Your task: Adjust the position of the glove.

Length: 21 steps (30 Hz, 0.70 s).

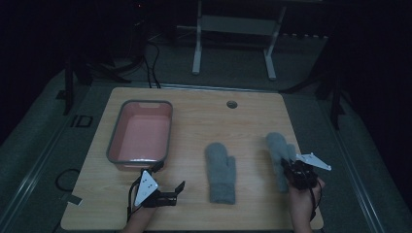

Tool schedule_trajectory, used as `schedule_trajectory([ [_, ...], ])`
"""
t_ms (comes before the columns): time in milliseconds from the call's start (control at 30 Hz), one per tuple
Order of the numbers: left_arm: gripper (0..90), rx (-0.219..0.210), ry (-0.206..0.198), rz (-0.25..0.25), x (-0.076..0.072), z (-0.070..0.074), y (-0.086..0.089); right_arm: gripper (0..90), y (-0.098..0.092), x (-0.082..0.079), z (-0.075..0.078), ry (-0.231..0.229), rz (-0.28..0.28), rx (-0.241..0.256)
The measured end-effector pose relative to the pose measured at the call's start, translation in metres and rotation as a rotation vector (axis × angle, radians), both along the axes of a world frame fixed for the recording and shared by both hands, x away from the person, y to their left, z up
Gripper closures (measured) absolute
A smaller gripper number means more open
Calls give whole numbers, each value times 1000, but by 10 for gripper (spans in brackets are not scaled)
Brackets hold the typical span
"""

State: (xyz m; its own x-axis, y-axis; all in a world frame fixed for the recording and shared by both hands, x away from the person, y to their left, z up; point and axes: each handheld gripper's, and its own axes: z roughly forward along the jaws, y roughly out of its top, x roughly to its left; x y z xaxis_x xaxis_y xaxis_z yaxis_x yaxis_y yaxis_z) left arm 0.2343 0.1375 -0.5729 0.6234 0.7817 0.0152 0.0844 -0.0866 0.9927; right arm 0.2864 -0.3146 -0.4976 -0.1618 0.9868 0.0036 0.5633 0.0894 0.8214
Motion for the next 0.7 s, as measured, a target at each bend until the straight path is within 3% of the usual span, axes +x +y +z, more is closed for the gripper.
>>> schedule_trajectory([
  [67,21,2,0,0,0,0,0,795,-3,-3,-3,23,-15,40],
  [333,20,2,0,0,0,0,0,792,-2,-7,-28,91,-46,30],
  [433,21,5,-1,-2,0,0,0,774,-3,-4,-47,134,-52,38],
  [600,21,5,-1,-5,0,0,0,752,-1,-3,-50,126,-42,28],
  [700,21,1,1,-4,0,0,0,687,-2,-4,-48,126,-35,36],
])
